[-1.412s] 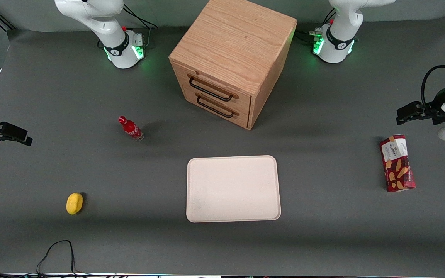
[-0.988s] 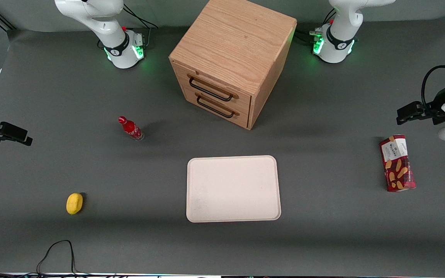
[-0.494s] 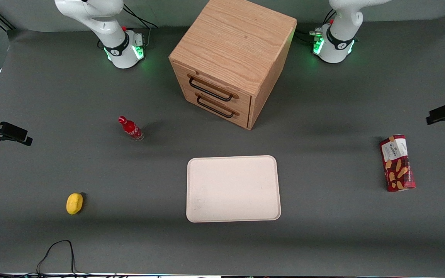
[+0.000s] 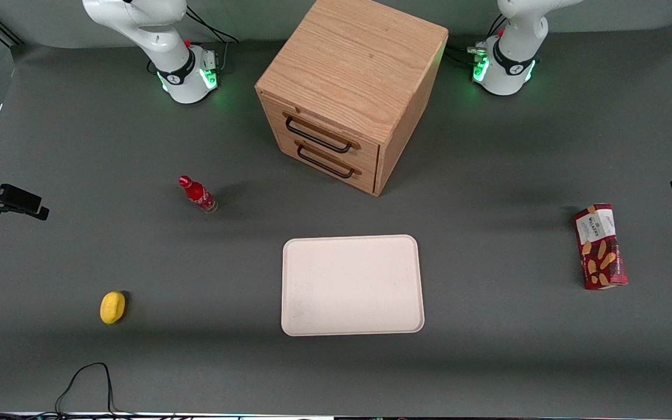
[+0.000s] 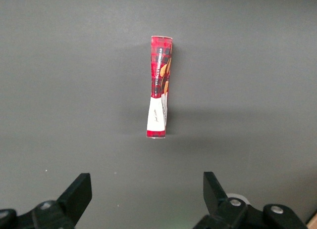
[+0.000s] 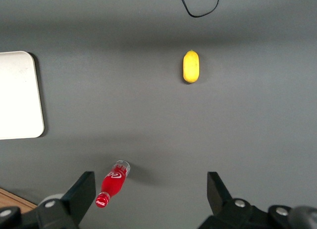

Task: Place red cookie box on tray
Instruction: 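Move the left gripper down toward the red shortbread box, then close the left gripper on the end of the red shortbread box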

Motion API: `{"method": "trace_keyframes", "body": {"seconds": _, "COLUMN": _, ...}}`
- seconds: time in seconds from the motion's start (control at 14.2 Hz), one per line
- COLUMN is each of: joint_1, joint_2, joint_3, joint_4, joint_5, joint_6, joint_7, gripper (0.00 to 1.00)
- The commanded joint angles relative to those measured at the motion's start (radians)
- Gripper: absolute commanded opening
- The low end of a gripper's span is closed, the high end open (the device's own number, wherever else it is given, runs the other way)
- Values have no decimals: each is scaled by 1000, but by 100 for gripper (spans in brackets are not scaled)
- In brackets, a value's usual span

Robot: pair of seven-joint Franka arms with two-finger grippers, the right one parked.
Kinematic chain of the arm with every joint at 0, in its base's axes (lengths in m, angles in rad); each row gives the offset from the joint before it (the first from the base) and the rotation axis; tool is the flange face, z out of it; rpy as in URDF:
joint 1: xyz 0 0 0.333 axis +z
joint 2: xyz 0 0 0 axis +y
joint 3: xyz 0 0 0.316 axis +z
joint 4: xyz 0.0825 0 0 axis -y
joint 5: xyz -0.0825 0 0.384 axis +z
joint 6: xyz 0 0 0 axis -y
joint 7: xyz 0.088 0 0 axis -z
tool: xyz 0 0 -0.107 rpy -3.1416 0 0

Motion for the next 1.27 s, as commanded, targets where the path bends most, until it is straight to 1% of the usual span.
{"method": "trace_keyframes", "body": {"seconds": 0.0, "joint_1": 9, "joint_2": -18, "joint_3": -6, "joint_4": -122, "joint_5": 15, "joint_6": 124, "joint_7": 35, "gripper": 100}}
{"method": "trace_keyframes", "body": {"seconds": 0.21, "joint_1": 9, "joint_2": 11, "joint_3": -6, "joint_4": -264, "joint_5": 15, "joint_6": 327, "joint_7": 37, "gripper": 100}}
{"method": "trace_keyframes", "body": {"seconds": 0.28, "joint_1": 9, "joint_2": 40, "joint_3": -6, "joint_4": -281, "joint_5": 15, "joint_6": 370, "joint_7": 37, "gripper": 100}}
{"method": "trace_keyframes", "body": {"seconds": 0.56, "joint_1": 7, "joint_2": 149, "joint_3": -7, "joint_4": -299, "joint_5": 15, "joint_6": 488, "joint_7": 61, "gripper": 100}}
{"method": "trace_keyframes", "body": {"seconds": 0.92, "joint_1": 7, "joint_2": 198, "joint_3": -6, "joint_4": -376, "joint_5": 15, "joint_6": 631, "joint_7": 70, "gripper": 100}}
{"method": "trace_keyframes", "body": {"seconds": 1.2, "joint_1": 4, "joint_2": 228, "joint_3": -6, "joint_4": -374, "joint_5": 17, "joint_6": 657, "joint_7": 75, "gripper": 100}}
